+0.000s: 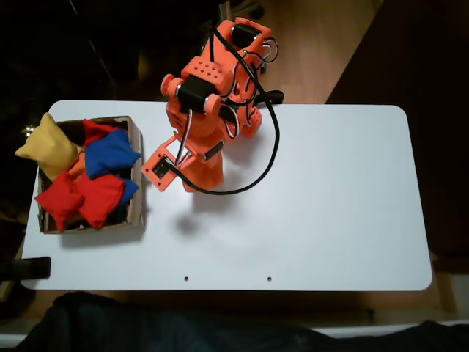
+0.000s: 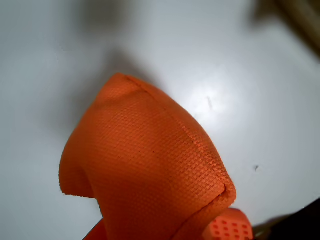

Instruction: Grasp a bag and put it in the box.

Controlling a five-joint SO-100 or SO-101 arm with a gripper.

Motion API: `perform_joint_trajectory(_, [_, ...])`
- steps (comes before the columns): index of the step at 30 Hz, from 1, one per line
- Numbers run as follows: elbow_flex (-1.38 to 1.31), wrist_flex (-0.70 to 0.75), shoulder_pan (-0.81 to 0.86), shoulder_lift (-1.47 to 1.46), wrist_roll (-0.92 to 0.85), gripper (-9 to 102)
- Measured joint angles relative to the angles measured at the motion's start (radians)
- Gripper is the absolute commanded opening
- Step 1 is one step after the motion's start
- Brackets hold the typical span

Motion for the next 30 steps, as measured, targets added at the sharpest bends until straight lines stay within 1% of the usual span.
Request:
perform_joint_trajectory(6, [-0.161,0.080,0.000,-0.037,0.026,7])
perform_joint_trajectory(13, [-0.301,0.100,0.006,-0.087,0.040,7])
perform_joint_trajectory(20, [-0.471,0.100,0.091,-0.201,0.040,7])
perform_joint_trajectory(30, [-0.663,0.103,0.196,-0.281,0.037,7])
